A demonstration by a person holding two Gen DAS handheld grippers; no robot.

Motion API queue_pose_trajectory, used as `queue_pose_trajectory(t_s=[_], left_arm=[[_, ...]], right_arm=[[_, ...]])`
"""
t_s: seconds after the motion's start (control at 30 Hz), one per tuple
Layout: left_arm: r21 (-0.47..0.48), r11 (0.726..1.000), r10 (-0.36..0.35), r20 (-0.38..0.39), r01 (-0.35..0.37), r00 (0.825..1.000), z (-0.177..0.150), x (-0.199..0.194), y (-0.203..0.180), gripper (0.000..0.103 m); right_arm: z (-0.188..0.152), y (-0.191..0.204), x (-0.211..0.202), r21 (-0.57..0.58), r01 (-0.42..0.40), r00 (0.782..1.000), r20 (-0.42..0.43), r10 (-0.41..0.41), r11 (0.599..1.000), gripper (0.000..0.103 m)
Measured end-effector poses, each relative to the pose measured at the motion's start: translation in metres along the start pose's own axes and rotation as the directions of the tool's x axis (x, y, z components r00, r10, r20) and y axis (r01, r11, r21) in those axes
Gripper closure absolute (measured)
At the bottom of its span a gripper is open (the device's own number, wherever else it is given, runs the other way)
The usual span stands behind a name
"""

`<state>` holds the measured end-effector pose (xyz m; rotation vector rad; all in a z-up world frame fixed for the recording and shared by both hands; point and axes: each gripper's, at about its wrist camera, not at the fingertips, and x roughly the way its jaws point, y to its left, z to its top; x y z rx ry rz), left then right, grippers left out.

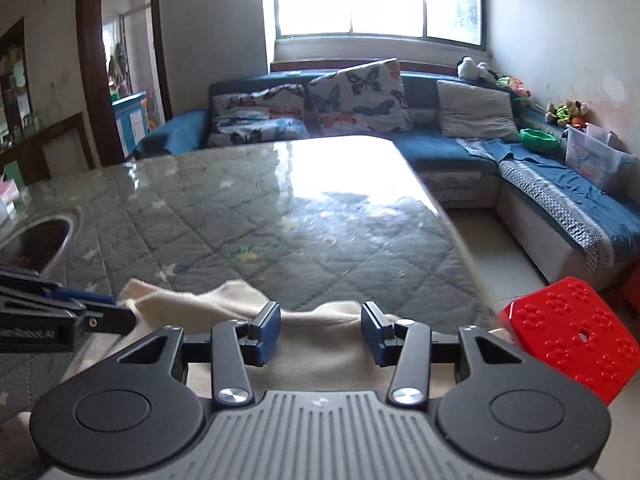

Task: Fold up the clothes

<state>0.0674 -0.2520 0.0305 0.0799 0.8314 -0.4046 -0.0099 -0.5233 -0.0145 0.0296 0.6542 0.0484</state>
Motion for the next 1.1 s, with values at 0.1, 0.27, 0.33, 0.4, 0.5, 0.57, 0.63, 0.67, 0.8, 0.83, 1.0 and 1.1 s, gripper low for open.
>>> queue_pose_trajectory(t_s=[0.1,0.27,0.33,0.4,0.5,0.57,0.63,0.67,0.8,0.83,1.0,1.1], left_arm=[[0.004,1.0,0.007,-0.005,-0.007,1.0,0.0,0.001,0.0,0.071],[0.004,1.0,0.009,0.0,-0.009,1.0,-0.002,-0.003,-0.001,0.067],[0.004,1.0,0.008,0.002,-0.008,1.0,-0.004,-0.005,-0.001,0.066],[0.003,1.0,0.006,0.004,-0.006,1.0,-0.006,-0.009,-0.001,0.064],[0.011,1.0,0.002,0.009,-0.002,1.0,-0.01,-0.015,-0.003,0.063],[0.018,1.0,-0.002,0.013,0.002,1.0,-0.014,-0.02,-0.005,0.063],[0.024,1.0,-0.003,0.017,0.002,1.0,-0.018,-0.023,-0.006,0.063],[0.026,1.0,-0.003,0.017,0.002,1.0,-0.02,-0.024,-0.006,0.063],[0.029,1.0,0.006,0.014,-0.006,1.0,-0.027,-0.026,-0.005,0.063],[0.03,0.999,0.011,0.015,-0.012,1.0,-0.029,-0.027,-0.004,0.063],[0.032,0.999,0.005,0.028,-0.006,1.0,-0.037,-0.039,-0.007,0.061],[0.051,0.999,-0.019,0.044,0.017,0.999,-0.045,-0.049,-0.013,0.06]], right_arm=[[0.0,0.005,0.005,-0.013,0.005,1.0,-0.004,-0.005,1.0,0.055],[0.002,0.008,-0.009,-0.032,0.002,1.0,0.008,-0.002,0.999,0.053],[0.0,0.009,-0.018,-0.037,-0.007,1.0,0.015,0.007,0.999,0.049],[-0.004,0.011,-0.028,-0.042,-0.018,1.0,0.015,0.018,0.999,0.049],[-0.015,0.014,-0.042,-0.054,-0.033,0.999,0.01,0.034,0.998,0.047],[-0.022,0.017,-0.052,-0.061,-0.04,0.999,0.008,0.041,0.997,0.045],[-0.03,0.02,-0.062,-0.068,-0.044,0.999,0.007,0.045,0.997,0.045],[-0.034,0.022,-0.067,-0.071,-0.046,0.999,0.007,0.047,0.996,0.045],[-0.048,0.03,-0.084,-0.104,-0.043,0.999,0.01,0.045,0.994,0.044],[-0.051,0.031,-0.086,-0.112,-0.04,0.999,0.008,0.041,0.993,0.044],[-0.063,0.034,-0.098,-0.123,-0.02,1.0,0.014,0.022,0.992,0.039],[-0.064,0.031,-0.105,-0.106,-0.009,0.999,0.031,0.013,0.994,0.038]])
